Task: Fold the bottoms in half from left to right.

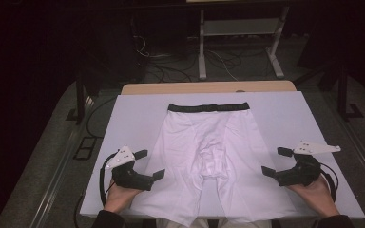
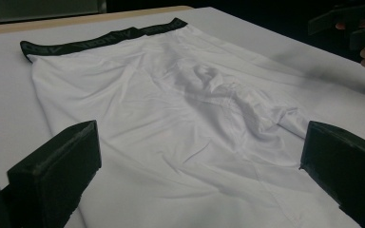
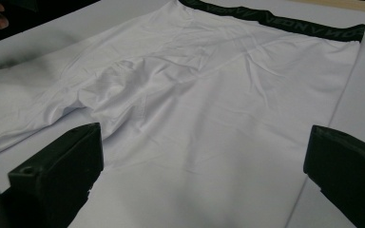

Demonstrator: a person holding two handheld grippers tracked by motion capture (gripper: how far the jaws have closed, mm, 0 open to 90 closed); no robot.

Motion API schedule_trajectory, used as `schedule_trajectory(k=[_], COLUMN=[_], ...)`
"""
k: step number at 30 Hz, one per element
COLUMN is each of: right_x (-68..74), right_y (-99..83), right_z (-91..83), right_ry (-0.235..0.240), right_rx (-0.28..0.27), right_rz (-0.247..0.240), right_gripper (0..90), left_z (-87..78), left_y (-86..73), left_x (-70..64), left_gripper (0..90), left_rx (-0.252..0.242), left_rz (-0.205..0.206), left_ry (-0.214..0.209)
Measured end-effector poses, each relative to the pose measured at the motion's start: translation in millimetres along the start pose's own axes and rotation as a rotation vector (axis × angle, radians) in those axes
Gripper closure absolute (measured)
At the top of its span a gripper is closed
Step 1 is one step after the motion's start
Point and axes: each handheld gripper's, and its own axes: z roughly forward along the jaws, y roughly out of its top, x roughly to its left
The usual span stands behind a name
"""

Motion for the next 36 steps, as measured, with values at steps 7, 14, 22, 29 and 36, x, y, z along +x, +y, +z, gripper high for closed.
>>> schedule_trajectory(k=[7,14,22,29,36], right_x=[9.6,11.4,10.5,10.0,15.4], right_y=[6.6,13.6,26.4,43.0,63.5], right_z=[2.6,-0.2,-0.7,4.6,7.6], right_ry=[0.002,-0.003,-0.001,0.010,0.034], right_rx=[0.010,-0.004,-0.007,0.006,0.001], right_rz=[-0.018,-0.021,-0.039,-0.055,-0.087], right_gripper=[0.0,0.0,0.0,0.0,0.0], left_z=[0.4,1.1,0.8,0.8,0.6], left_y=[0.0,0.0,-0.1,-0.1,0.0], left_x=[-0.9,-0.7,-0.1,0.1,-0.1], left_gripper=[0.0,0.0,0.0,0.0,0.0], left_rx=[-0.001,0.001,-0.005,-0.008,-0.014], left_rz=[0.003,0.004,-0.002,-0.008,-0.009], left_ry=[-0.002,0.000,0.001,0.000,-0.002])
